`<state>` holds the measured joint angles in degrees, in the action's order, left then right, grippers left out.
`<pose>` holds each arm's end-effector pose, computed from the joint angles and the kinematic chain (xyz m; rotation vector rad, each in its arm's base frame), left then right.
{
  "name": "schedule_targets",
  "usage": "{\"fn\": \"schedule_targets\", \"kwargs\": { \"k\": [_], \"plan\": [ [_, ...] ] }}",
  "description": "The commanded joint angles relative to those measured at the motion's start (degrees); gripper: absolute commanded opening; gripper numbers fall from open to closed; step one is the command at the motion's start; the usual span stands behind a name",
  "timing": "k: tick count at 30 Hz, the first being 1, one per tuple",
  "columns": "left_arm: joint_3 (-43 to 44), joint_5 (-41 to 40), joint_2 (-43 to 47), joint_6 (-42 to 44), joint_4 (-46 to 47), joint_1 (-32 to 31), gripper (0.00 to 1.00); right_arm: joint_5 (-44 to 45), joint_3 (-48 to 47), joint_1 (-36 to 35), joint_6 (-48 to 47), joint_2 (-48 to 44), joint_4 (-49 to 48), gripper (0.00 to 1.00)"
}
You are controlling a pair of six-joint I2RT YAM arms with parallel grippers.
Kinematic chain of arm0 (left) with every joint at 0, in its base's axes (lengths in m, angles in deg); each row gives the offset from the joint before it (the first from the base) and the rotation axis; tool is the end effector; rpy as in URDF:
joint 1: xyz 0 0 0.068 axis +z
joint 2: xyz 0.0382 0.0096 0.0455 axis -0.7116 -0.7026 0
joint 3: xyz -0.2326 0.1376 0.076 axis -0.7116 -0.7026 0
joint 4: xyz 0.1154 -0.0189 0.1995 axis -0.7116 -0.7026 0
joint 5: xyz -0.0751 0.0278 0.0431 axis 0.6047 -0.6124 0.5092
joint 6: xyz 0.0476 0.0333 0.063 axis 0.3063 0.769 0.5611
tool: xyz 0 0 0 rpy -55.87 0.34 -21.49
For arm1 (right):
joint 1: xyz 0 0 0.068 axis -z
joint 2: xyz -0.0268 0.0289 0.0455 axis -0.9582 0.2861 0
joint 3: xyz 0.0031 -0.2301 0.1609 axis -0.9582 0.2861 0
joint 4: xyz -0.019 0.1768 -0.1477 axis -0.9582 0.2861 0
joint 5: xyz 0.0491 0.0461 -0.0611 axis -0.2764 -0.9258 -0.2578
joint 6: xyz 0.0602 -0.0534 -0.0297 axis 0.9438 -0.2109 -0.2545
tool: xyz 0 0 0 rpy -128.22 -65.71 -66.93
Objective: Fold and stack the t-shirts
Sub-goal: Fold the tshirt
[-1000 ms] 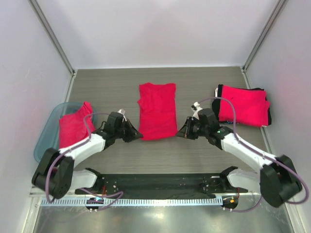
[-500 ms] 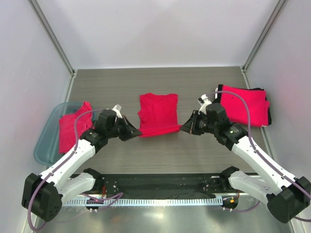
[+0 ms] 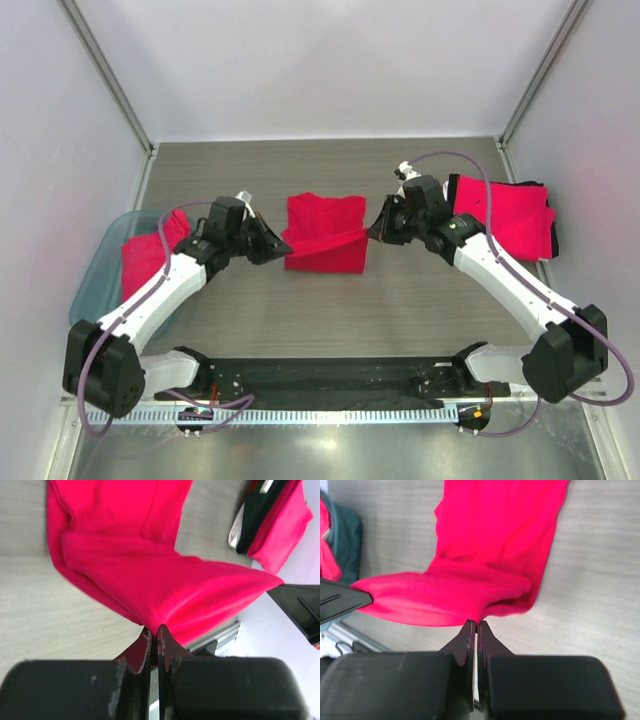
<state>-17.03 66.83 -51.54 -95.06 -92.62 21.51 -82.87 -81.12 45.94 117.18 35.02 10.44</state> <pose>0.2178 -0.1212 0.2553 -0.5312 2.4243 -1.0274 0.2327 0.1330 0.2925 -0.0010 2.3484 0.6893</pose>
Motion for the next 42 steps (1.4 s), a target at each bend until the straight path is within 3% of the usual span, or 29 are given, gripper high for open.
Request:
{"fn": "schedule_targets", "kwargs": {
  "k": [1, 17, 29, 34, 36, 37, 38, 39, 41, 42],
  "plan": [
    [4.7, -1.5, -3.3, 3.2, -0.6, 2.4, 0.02, 3.8, -5.0, 2.4, -2.6, 2.7, -1.7, 0.01],
    [19.8, 0.0, -26.1, 2.0, 5.9, 6.4, 0.00, 0.9, -16.6, 10.1, -3.5, 21.4, -6.6, 0.01],
    [29.0, 1.4, -37.2, 1.5, 6.6, 9.3, 0.01, -2.1, -27.0, 12.2, -3.6, 34.6, -7.0, 0.01],
    [38.1, 4.6, -47.0, 1.6, 7.1, 10.8, 0.01, -2.1, -32.2, 13.0, -3.5, 40.3, -7.4, 0.01],
    [41.2, 7.6, -50.4, 1.3, 7.1, 11.6, 0.07, -2.5, -33.8, 13.2, -3.7, 43.3, -7.8, 0.02],
    [44.7, 8.2, -51.7, 1.7, 7.7, 11.6, 0.17, -2.4, -35.2, 13.4, -3.8, 44.3, -8.0, 0.03],
    [46.4, 8.6, -54.1, 3.0, 7.6, 11.5, 0.54, -2.6, -35.6, 13.5, -3.8, 45.0, -8.6, 0.14],
    [48.6, 7.7, -55.2, 4.3, 7.9, 11.3, 0.71, -2.8, -35.6, 13.6, -3.9, 45.6, -11.5, 0.27],
    [52.6, 5.4, -56.2, 5.0, 4.8, 11.2, 0.92, -0.5, -34.3, 13.9, -3.2, 45.9, -14.8, 0.53],
    [52.6, 5.4, -55.7, 5.3, 5.9, 11.3, 0.96, 0.7, -33.7, 13.8, -3.0, 45.7, -16.7, 0.60]
  ]
}}
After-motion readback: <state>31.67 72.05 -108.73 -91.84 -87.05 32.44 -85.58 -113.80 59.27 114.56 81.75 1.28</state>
